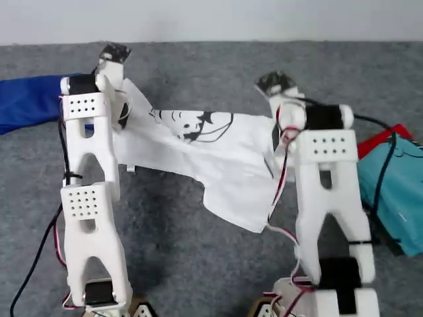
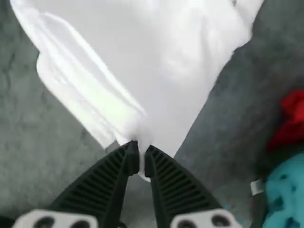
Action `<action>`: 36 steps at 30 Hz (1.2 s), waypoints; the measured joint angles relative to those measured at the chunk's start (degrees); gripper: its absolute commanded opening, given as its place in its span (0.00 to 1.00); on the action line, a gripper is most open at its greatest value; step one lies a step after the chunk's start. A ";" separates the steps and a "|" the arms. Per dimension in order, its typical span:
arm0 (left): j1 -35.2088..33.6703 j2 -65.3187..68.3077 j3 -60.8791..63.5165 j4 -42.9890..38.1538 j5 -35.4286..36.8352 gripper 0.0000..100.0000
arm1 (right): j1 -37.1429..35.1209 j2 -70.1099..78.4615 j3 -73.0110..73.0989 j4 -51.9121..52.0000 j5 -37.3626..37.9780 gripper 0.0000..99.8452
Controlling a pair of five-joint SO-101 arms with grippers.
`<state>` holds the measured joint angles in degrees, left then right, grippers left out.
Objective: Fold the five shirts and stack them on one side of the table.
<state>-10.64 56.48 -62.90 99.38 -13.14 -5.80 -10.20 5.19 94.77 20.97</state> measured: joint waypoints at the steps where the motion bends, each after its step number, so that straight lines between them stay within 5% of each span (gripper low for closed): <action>1: 0.00 -1.41 3.08 0.00 0.00 0.01 | 0.00 -1.23 2.20 -0.35 0.00 0.01; 8: -0.09 -10.02 20.75 0.00 0.09 0.01 | 0.00 -4.22 10.46 -1.23 2.46 0.01; 20: -0.18 -11.08 22.59 0.00 0.18 0.02 | -5.36 -4.57 25.93 -14.86 2.90 0.01; 28: -0.26 -11.08 22.59 -0.09 0.18 0.09 | -5.63 -4.57 26.20 -14.24 4.04 0.31; 36: -0.26 -11.08 22.59 -0.09 0.18 0.10 | -5.63 -4.57 25.32 -12.40 4.48 0.32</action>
<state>-10.90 45.41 -40.31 99.30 -12.97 -11.43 -14.77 30.51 82.37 25.45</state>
